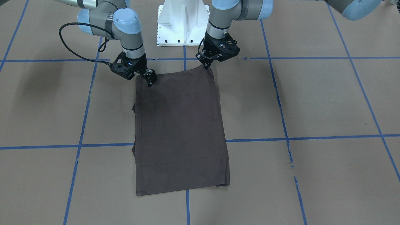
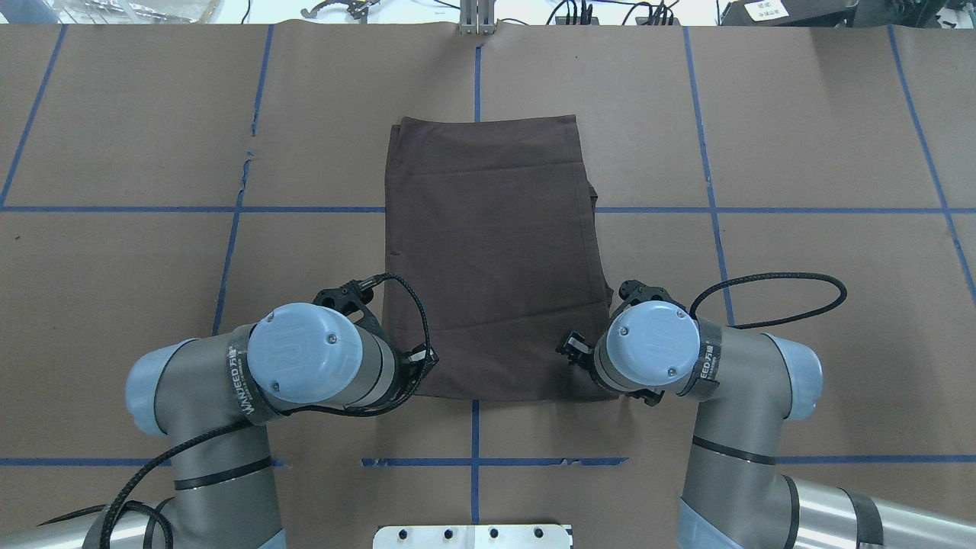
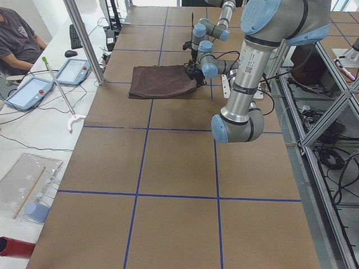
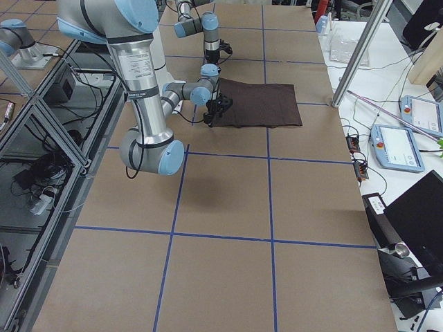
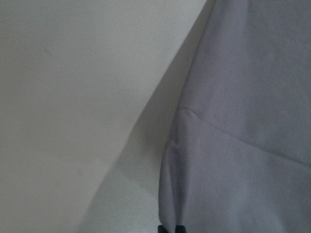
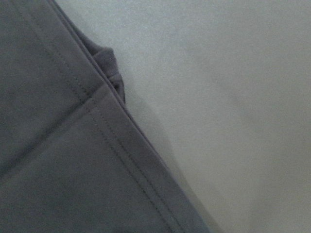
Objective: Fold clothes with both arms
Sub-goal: 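Grasp the near corners of the shirt with both grippers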
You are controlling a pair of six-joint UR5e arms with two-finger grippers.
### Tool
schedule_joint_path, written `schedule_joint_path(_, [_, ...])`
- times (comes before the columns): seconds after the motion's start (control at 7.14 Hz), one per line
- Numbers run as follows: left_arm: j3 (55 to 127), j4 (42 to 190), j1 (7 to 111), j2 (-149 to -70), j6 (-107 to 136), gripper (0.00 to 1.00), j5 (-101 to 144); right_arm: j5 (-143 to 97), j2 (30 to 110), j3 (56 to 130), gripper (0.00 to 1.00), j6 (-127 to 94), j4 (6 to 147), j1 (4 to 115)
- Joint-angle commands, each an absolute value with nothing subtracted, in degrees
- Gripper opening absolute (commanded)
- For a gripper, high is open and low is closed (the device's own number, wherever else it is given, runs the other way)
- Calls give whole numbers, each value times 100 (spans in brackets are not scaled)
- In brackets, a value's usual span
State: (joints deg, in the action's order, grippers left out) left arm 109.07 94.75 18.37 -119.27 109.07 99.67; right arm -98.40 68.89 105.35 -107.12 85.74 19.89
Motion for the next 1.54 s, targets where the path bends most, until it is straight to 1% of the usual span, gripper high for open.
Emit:
schedule_joint_path(0.0, [10907,9475,1837,-11927,10907,0,9967,-9844,6882,10494,100,-10705,8578,1986])
schedule_joint_path(0.14, [10907,9475,1837,-11927,10907,0,9967,-9844,6873,10494,100,-10714,8569,1986])
schedule_joint_path(0.28, [10907,9475,1837,-11927,10907,0,9967,-9844,6856,10494,64,-10749,8569,1986])
schedule_joint_path(0.42, [10907,9475,1837,-11927,10907,0,9967,-9844,6864,10494,34,-10740,8578,1986])
schedule_joint_path(0.56, [10907,9475,1837,-11927,10907,0,9967,-9852,6856,10503,18,-10740,8569,1986])
schedule_joint_path(0.7, [10907,9475,1837,-11918,10907,0,9967,-9853,6847,10512,10,-10740,8578,1986])
schedule_joint_path(0.84, [10907,9475,1837,-11918,10907,0,9967,-9853,6829,10520,3,-10740,8578,1995])
schedule_joint_path(1.4, [10907,9475,1837,-11927,10907,0,9967,-9861,6742,10556,0,-10740,8587,2039])
